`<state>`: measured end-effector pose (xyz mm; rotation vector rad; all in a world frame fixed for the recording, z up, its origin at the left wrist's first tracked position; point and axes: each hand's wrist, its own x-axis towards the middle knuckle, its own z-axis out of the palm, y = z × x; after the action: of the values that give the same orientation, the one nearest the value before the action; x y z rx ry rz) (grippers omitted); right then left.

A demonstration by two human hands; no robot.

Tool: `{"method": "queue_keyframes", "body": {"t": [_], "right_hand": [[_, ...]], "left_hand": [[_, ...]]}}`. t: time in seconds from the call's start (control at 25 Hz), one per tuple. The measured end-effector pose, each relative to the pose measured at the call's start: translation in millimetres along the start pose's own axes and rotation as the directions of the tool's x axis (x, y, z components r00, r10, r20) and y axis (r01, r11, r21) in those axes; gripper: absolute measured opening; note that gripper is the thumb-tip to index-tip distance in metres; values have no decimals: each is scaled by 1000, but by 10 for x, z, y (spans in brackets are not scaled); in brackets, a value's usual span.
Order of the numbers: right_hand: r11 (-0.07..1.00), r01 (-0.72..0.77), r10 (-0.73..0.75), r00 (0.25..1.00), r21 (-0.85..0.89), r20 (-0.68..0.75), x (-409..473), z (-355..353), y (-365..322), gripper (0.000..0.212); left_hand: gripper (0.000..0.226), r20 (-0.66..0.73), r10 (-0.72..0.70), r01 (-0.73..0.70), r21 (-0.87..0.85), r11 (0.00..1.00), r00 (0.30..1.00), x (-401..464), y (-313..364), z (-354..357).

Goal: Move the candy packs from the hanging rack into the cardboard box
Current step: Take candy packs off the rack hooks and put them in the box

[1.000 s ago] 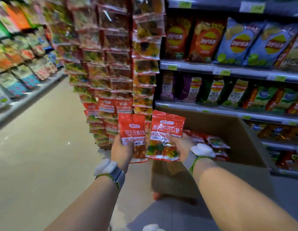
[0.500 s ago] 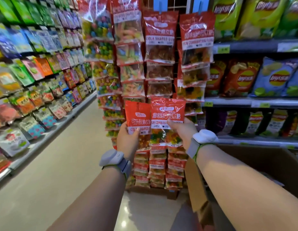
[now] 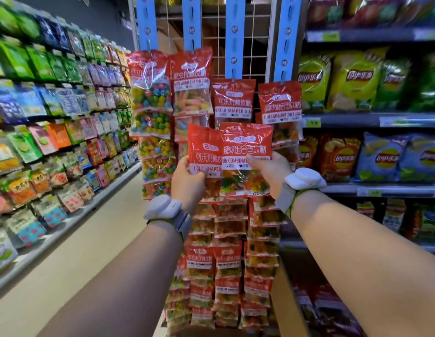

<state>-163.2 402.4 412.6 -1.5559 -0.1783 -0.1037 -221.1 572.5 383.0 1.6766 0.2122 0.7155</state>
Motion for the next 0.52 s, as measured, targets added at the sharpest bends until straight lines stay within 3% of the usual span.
{"method": "queue_keyframes", "body": {"t": [0.16, 0.36, 0.52], "right_hand": [[997, 71, -73, 996, -42, -44, 139, -87, -289, 13], [989, 124, -136, 979, -84, -152, 283, -267, -636, 38], [982, 160, -176, 966, -96, -187, 465, -447, -846, 22]], "left_hand": [[24, 33, 36, -34, -59, 998, 999, 249, 271, 0], [19, 104, 119, -107, -116, 987, 987, 605, 693, 155], [24, 113, 112, -103, -88, 991, 987, 842, 974, 336]]}}
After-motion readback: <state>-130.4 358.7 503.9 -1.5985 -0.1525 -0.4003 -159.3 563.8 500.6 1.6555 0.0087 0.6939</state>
